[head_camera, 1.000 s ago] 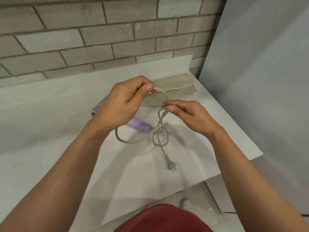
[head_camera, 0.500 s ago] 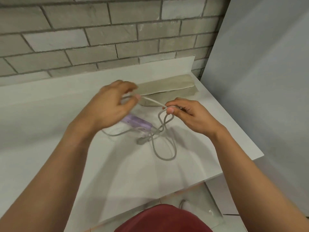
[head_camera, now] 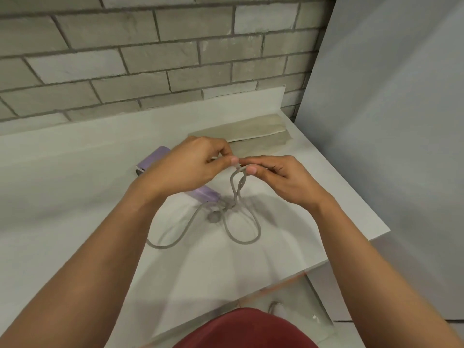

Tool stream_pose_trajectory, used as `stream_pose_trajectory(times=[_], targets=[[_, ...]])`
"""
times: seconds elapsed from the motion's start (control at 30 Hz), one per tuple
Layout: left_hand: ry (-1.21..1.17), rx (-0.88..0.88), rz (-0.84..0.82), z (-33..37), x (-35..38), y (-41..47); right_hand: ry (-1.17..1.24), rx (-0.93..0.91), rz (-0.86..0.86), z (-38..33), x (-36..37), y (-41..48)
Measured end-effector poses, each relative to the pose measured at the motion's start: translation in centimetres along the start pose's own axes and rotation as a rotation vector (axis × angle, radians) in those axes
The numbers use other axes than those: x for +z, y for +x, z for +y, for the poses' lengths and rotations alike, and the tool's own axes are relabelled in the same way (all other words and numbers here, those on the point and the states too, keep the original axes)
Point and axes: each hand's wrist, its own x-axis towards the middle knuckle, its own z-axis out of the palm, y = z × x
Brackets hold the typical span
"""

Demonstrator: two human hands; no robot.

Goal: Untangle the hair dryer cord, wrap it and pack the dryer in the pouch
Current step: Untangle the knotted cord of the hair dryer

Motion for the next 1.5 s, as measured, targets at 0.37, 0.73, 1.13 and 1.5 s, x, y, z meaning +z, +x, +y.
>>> stream_pose_trajectory(times=[0.37, 0.73, 1.13, 1.5], targets=[[-0.787, -0.1, 0.553, 0.5, -2.6, -0.9, 0.09, 0.044, -0.009, -0.1, 1.2, 0.6], [-0.107, -0.08, -0.107, 0.1, -2.0, -1.5, 0.035, 0.001, -0.038, -0.8, 0.0, 0.7], [-0.791, -0.12, 0.361, -1.0, -2.2, -1.4, 0.305, 0.037, 0.19, 1.8, -1.1, -0.1], [-0.885, -0.07, 0.263, 0.8, -2.7, -1.3, 0.436, 0.405, 0.259, 6.7, -2.0, -0.4]])
